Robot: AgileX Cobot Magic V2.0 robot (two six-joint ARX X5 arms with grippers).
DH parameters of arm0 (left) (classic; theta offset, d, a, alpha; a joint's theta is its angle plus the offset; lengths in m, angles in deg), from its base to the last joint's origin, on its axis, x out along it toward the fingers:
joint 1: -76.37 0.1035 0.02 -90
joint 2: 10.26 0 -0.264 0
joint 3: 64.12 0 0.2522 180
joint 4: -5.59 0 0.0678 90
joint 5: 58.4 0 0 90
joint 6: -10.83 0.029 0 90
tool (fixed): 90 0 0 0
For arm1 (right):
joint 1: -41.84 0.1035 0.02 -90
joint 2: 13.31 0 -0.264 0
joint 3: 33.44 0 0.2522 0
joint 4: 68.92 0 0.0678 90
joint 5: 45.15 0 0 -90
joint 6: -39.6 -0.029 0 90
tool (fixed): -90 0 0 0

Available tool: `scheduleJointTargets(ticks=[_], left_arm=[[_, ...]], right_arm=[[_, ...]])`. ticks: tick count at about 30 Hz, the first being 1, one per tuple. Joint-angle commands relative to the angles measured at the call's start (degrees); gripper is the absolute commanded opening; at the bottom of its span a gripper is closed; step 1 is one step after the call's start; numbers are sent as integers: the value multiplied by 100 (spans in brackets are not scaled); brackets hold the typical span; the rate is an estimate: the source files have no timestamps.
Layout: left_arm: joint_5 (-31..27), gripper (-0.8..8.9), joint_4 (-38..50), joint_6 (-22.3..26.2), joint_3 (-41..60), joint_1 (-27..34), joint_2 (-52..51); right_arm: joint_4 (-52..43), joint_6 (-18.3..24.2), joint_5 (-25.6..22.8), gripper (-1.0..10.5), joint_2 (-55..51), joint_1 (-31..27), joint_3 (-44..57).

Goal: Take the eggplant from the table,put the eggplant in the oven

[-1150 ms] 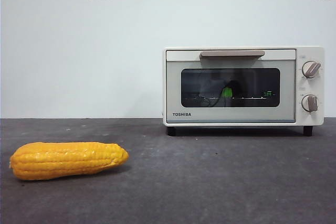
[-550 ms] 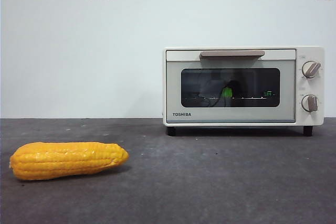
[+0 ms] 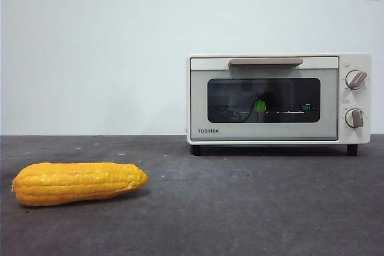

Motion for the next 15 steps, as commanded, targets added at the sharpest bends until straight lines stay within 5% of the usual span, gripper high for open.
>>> scheduleJointTargets(ticks=[1,15], left_arm=[[-7,-4,332,68,769,398,-763],[-17,-4,1220,-352,4334,1123,-3270]], right_arm=[[125,59,-4,1,48,7,-7],[127,59,-94,1,323,7,-7]])
